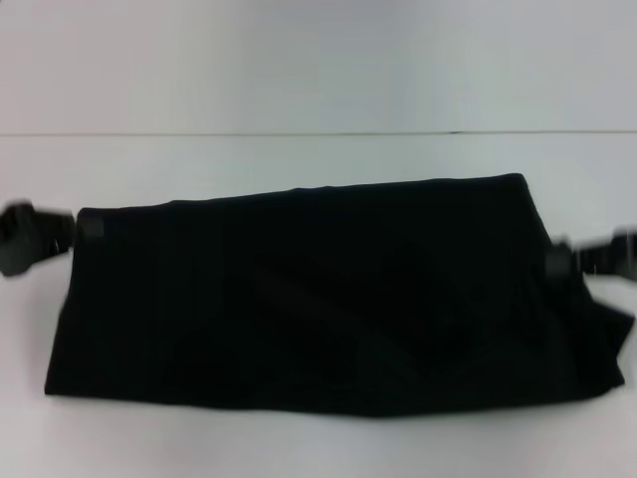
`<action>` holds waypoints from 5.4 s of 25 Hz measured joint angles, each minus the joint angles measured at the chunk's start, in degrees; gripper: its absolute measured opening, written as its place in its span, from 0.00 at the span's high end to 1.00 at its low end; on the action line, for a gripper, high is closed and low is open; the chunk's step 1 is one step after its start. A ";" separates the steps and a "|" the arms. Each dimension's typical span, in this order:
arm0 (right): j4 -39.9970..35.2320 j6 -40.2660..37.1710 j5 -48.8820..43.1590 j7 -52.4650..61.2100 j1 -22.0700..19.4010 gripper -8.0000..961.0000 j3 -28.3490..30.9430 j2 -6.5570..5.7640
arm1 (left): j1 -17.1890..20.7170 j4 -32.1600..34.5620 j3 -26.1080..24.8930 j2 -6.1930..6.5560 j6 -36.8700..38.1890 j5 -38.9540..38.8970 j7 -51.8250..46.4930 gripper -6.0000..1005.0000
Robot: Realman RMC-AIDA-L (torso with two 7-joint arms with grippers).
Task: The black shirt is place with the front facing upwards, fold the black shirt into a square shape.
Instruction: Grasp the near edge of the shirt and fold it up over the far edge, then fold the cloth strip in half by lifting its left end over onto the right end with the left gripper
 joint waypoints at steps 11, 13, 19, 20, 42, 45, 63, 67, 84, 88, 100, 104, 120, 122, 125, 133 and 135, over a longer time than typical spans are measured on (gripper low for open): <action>7.34 20.87 18.04 -1.10 0.28 0.91 2.34 2.51 | 1.00 -5.72 -2.56 -3.46 -20.05 -10.78 5.13 0.94; 7.42 23.99 19.32 -2.18 0.77 0.91 2.13 3.67 | 0.78 -6.05 -2.57 -4.38 -22.51 -11.22 6.40 0.94; 8.77 33.84 20.22 -6.03 2.69 0.91 2.45 7.21 | 0.21 -6.28 -2.63 -7.05 -28.05 -14.30 10.83 0.94; 8.84 35.25 20.69 -6.51 2.77 0.91 2.51 7.78 | 0.24 -6.29 -2.63 -7.45 -28.82 -15.36 11.73 0.94; 11.97 54.87 28.97 -13.91 5.39 0.91 2.26 12.08 | -1.92 -10.49 -2.67 -10.56 -41.09 -25.35 21.05 0.94; 12.19 56.58 28.97 -14.10 5.76 0.91 2.23 12.25 | -2.38 -10.50 -2.68 -11.01 -42.10 -25.48 21.52 0.94; 13.44 61.11 29.04 -17.70 7.38 0.91 2.21 12.49 | -3.53 -10.61 -2.05 -11.81 -45.61 -28.51 23.96 0.94; 13.98 61.81 29.46 -20.73 7.93 0.91 2.34 12.60 | -3.89 -10.61 -2.34 -12.19 -47.02 -28.81 23.97 0.94; 15.37 54.61 36.97 -31.66 5.04 0.41 2.22 12.14 | -1.99 -10.68 -2.03 -12.43 -48.17 -33.50 25.98 0.68; 12.78 39.46 36.69 -39.27 0.74 0.36 -0.67 10.83 | 1.47 -10.85 0.15 -9.41 -36.48 -32.87 23.20 0.50; 2.97 15.72 35.73 -60.80 -7.50 0.09 -21.39 10.68 | 10.03 1.74 12.03 -3.37 -10.77 -20.34 -8.10 0.13; 2.93 16.91 33.55 -62.38 -7.59 0.03 -22.94 11.48 | 11.03 3.06 10.68 -2.53 -7.21 -12.79 -14.99 0.08; 2.86 19.54 30.74 -65.06 -7.32 0.02 -24.19 12.21 | 11.73 0.97 10.74 -3.01 -13.98 -7.74 -20.71 0.08; 2.86 19.55 30.60 -65.08 -7.27 0.02 -24.42 12.21 | 11.47 0.88 10.79 -3.24 -15.09 -7.18 -20.87 0.08; 2.86 19.58 30.57 -65.09 -7.30 0.02 -24.54 12.21 | 11.15 0.59 10.83 -3.63 -16.33 -6.93 -20.91 0.08; 3.10 19.90 30.53 -65.10 -7.14 0.02 -24.57 12.26 | 9.94 -1.42 10.86 -3.81 -18.47 -6.88 -20.73 0.08; 3.11 19.85 30.53 -65.10 -7.10 0.02 -24.57 12.27 | 9.26 -1.83 10.86 -3.98 -19.48 -6.89 -20.58 0.08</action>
